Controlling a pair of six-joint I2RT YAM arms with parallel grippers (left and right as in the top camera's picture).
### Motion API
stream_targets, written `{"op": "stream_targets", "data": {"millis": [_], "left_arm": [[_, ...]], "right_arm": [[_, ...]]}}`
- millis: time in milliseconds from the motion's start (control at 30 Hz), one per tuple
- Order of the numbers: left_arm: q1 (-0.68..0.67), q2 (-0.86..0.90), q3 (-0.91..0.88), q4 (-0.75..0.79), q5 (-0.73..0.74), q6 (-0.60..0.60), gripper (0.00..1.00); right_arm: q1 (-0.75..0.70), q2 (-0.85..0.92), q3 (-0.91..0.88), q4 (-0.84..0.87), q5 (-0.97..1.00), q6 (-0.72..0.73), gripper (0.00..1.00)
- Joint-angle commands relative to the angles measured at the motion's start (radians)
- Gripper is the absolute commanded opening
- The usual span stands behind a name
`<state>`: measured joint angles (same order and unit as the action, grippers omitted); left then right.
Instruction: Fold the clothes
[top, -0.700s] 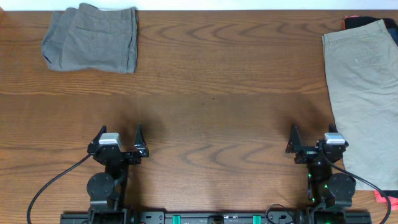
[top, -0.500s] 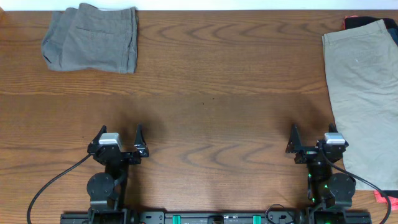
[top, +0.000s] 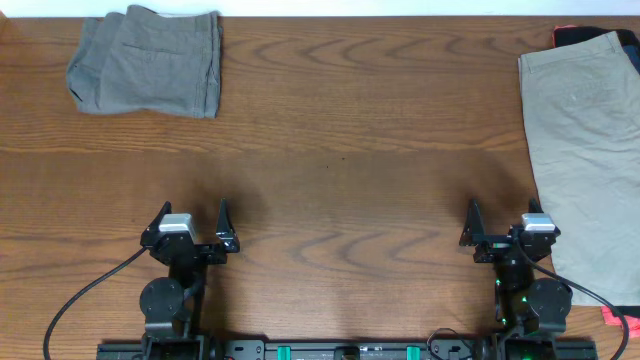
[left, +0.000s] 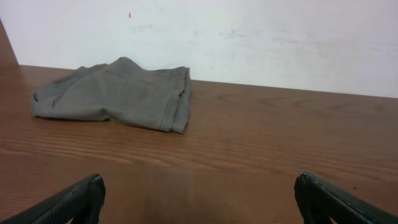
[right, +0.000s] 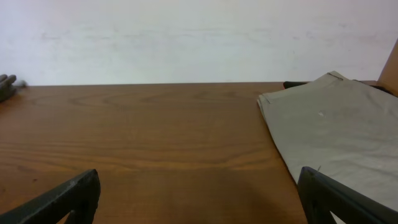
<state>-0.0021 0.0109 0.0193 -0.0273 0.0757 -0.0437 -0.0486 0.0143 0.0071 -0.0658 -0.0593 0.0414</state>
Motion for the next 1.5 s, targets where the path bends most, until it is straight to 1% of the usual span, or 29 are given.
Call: {"op": "stream_targets", "data": {"millis": [0,1367,1400,1467], "left_arm": [[-0.002,-0.007,-0.015,-0.036,0.018,0.018,0.98],[-0.002,-0.007,-0.015,-0.036,0.018,0.018,0.98],[-0.002,-0.007,-0.015,-0.036,0.018,0.018,0.98],[-0.002,-0.007,-0.015,-0.036,0.018,0.018,0.98]], "right_arm": [[-0.013,-0.006,-0.002,-0.005,0.006,0.010,0.99],[-0.013,-0.006,-0.002,-0.002,-0.002,0.012,0.99],[-0.011,-0.006,-0.002,0.000,-0.035,0.031,0.99],[-0.008,-0.006,-0.002,0.009,-0.140,0.142,0.99]]}}
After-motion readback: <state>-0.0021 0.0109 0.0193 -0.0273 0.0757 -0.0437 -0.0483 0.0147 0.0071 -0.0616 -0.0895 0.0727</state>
